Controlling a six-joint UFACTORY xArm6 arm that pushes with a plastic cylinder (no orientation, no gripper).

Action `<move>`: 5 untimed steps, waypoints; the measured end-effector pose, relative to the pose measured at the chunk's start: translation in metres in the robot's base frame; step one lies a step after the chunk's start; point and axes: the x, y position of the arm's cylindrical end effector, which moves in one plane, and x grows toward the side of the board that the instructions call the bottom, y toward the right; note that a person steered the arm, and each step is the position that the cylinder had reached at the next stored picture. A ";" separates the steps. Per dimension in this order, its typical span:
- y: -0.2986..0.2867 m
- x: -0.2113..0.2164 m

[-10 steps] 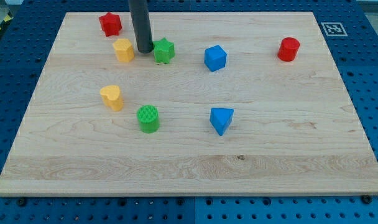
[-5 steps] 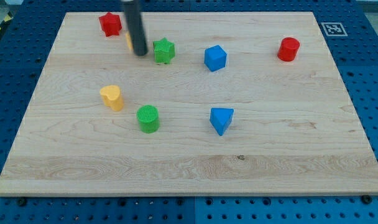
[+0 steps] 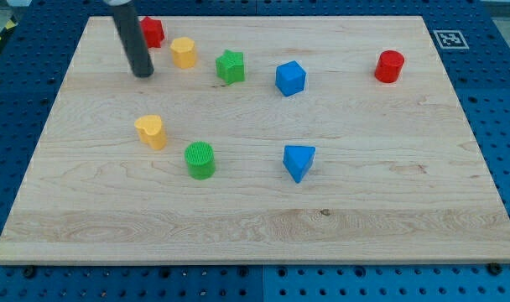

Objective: Move the yellow hexagon to the top of the green star

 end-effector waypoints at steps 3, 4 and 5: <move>0.102 -0.047; 0.081 -0.008; 0.095 0.006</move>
